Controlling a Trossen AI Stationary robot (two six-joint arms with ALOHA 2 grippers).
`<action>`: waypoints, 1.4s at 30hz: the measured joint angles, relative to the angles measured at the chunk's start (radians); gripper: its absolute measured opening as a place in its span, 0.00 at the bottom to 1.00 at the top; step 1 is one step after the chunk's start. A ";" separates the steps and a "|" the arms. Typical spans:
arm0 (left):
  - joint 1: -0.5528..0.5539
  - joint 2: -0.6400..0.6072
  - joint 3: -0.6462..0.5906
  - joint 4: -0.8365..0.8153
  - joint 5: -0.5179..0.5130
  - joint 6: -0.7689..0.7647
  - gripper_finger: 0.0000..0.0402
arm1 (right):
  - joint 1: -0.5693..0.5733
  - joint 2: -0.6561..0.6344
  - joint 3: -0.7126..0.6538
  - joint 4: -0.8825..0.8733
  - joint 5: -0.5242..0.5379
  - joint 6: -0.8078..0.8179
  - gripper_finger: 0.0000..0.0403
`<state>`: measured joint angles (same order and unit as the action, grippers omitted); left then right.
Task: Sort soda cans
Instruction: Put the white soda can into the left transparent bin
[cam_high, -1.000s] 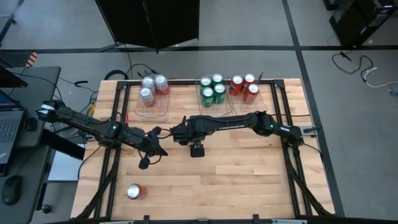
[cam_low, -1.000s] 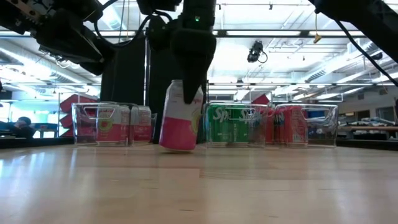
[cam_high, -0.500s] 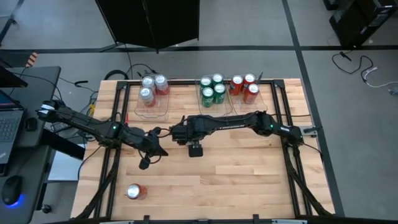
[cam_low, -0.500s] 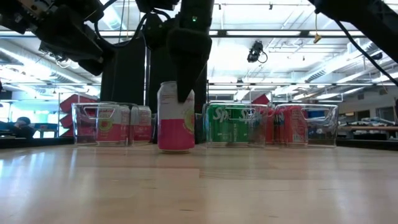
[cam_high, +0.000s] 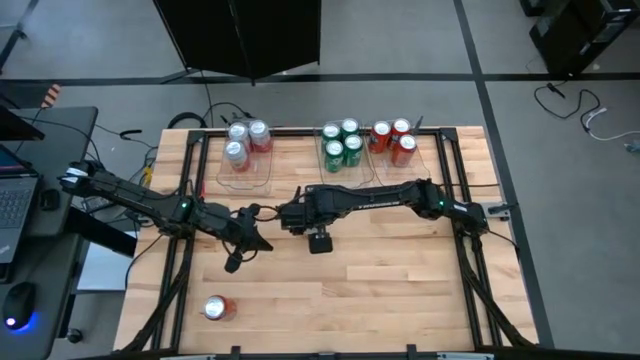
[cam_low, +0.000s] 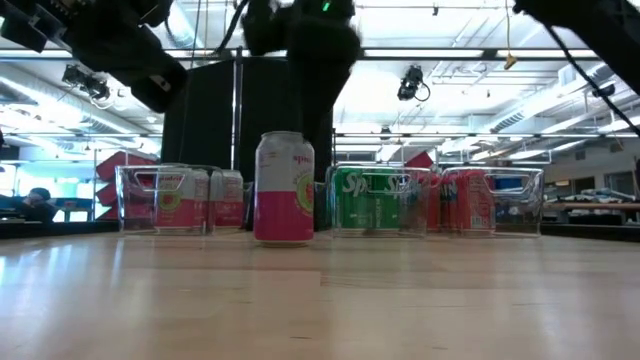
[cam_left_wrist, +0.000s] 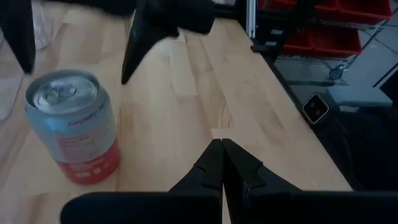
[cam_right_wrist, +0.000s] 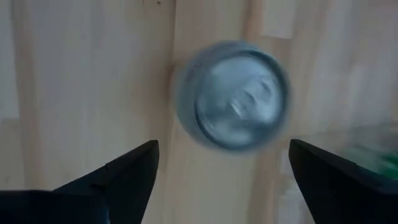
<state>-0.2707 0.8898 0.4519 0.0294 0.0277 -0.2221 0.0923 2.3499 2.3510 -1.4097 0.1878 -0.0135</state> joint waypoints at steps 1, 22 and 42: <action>0.000 0.000 0.000 0.009 0.000 -0.004 0.01 | 0.006 -0.017 -0.001 -0.011 0.022 0.001 0.85; 0.002 0.003 0.236 -0.309 -0.044 -0.021 0.01 | 0.063 -0.559 -0.837 0.672 0.230 0.073 0.04; 0.192 0.445 0.814 -0.920 0.026 -0.091 0.02 | 0.232 -0.839 -1.767 1.873 0.428 0.180 0.01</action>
<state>-0.0786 1.3350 1.2660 -0.8909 0.0536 -0.3136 0.3244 1.5105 0.5837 0.4635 0.6156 0.1661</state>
